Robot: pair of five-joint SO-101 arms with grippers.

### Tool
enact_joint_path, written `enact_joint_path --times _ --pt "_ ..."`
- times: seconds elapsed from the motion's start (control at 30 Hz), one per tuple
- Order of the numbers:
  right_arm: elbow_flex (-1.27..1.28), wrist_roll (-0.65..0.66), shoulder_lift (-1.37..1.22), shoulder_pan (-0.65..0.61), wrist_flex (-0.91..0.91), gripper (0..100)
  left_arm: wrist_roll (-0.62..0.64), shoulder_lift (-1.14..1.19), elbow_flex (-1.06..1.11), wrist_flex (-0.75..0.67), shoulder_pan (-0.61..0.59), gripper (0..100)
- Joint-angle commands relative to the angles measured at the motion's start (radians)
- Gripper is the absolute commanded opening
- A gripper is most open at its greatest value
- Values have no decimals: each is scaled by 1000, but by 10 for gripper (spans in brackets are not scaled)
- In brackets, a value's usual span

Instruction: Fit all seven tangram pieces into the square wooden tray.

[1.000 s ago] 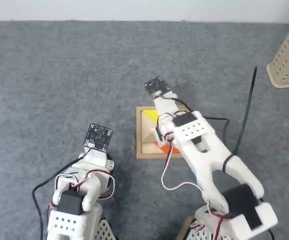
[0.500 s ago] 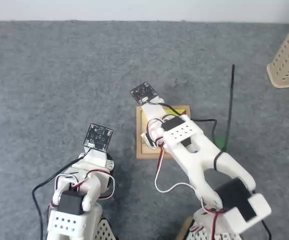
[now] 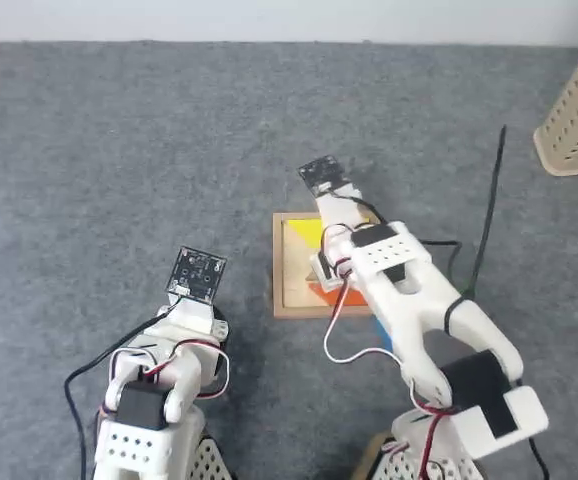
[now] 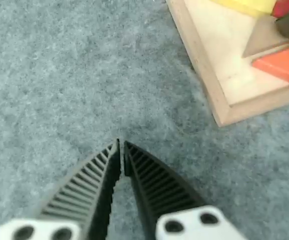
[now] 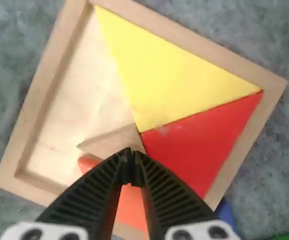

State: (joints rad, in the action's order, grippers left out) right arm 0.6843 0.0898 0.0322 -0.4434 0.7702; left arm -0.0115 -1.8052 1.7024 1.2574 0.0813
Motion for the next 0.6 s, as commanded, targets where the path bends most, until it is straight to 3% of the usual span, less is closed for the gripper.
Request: enact_joint_path --times 0.0,0.57 --pt "21 11 7 36 21 6 8 -20 -18 6 -3 12" --pt "28 12 160 39 140 6 8 -20 -18 6 -3 12"
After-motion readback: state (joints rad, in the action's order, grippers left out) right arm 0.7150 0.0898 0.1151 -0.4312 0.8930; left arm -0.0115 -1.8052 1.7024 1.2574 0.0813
